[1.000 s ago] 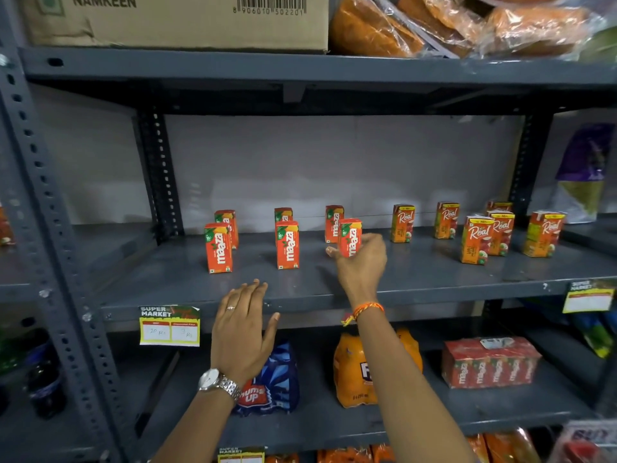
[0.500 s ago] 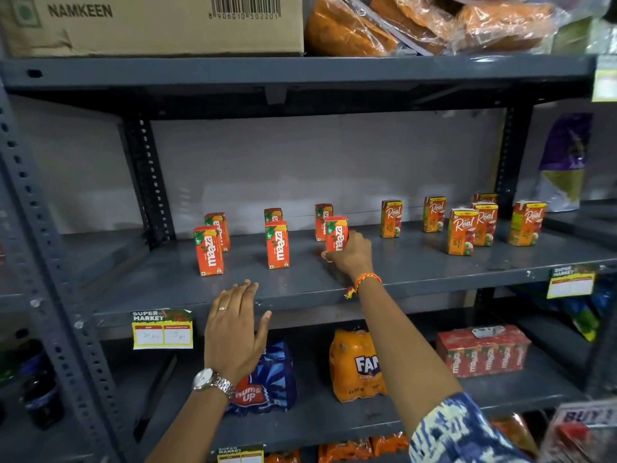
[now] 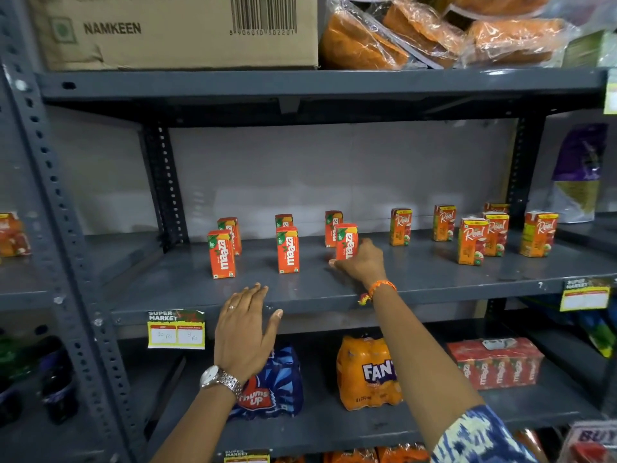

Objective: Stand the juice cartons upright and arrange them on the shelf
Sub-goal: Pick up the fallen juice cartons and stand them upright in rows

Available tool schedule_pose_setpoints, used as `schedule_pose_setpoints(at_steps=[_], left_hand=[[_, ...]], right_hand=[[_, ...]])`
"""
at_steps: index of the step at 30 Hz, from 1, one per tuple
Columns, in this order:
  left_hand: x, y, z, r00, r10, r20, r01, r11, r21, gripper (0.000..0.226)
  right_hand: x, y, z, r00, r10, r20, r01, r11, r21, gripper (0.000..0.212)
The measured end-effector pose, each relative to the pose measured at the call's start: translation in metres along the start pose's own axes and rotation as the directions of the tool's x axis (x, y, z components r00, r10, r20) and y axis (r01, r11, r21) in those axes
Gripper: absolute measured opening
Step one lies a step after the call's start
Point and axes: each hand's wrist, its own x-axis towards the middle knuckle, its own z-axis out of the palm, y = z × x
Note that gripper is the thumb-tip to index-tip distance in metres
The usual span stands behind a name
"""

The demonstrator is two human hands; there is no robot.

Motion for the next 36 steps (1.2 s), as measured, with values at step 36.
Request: schedule_pose_setpoints(at_steps=[36], left_hand=[[0.116, -0.029, -0.035, 0.677, -0.733, 0.060, 0.693, 0.609, -0.385, 0.066]], right_hand=[[-0.059, 0.133, -0.046, 0.763, -0.624, -0.166, 0.433, 0.686, -0.585, 0.051]])
